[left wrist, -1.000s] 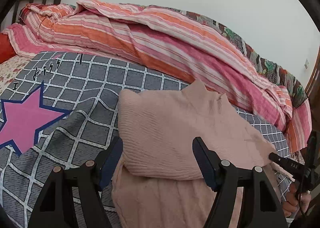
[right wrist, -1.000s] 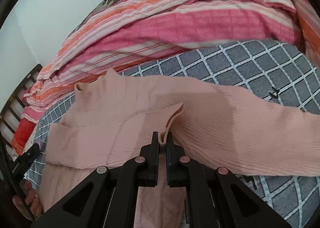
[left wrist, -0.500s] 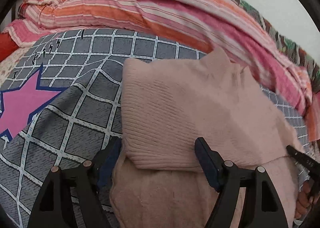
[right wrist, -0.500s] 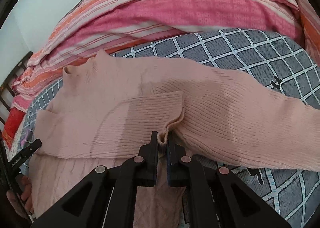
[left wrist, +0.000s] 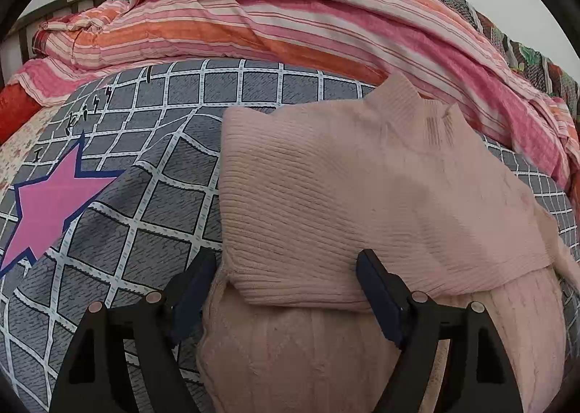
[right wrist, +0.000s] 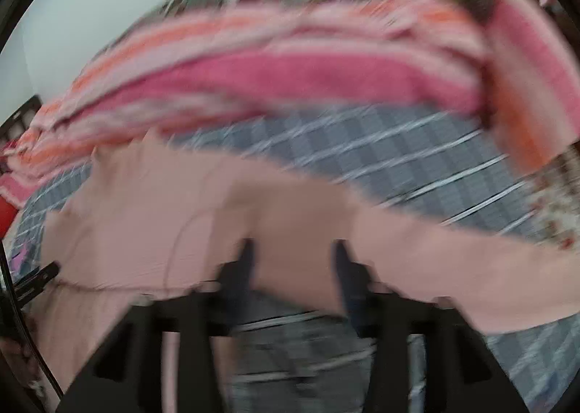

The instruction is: Fold small clothes

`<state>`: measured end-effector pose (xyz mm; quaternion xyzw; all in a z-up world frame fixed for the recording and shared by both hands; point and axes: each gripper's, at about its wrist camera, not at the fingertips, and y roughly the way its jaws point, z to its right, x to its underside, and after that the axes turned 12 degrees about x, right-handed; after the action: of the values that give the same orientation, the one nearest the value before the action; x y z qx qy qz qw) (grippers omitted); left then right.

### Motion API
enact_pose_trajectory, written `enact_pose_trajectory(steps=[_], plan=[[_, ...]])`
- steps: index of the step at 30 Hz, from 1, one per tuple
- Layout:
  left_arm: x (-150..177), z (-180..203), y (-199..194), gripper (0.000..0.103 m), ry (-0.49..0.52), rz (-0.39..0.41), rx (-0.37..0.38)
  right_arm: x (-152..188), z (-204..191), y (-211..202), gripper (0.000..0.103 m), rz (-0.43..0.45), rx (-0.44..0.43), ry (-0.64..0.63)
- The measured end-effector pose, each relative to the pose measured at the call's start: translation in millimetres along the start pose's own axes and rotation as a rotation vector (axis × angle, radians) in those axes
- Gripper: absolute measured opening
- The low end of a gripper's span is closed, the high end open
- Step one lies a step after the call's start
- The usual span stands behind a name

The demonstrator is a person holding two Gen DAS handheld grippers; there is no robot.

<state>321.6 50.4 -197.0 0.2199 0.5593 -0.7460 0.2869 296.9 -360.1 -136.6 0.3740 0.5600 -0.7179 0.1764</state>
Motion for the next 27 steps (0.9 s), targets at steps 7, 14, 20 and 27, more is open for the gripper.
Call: enact_pose_trajectory(steps=[7, 14, 20, 27], plan=[[-2, -1, -5, 0.079, -0.009, 0.032, 0.022, 27, 123, -5, 0.072, -0.060, 0.126, 0.148], [-2, -8, -25, 0.079, -0.053, 0.142, 0.049, 77, 194, 7, 0.070, -0.135, 0.141, 0.184], [-2, -13, -23, 0.080, -0.077, 0.139, 0.068, 72, 214, 19, 0.069, -0.131, 0.115, 0.256], [-1, -19, -18, 0.080, -0.116, 0.121, 0.091, 58, 230, 27, 0.063, -0.130, 0.107, 0.319]])
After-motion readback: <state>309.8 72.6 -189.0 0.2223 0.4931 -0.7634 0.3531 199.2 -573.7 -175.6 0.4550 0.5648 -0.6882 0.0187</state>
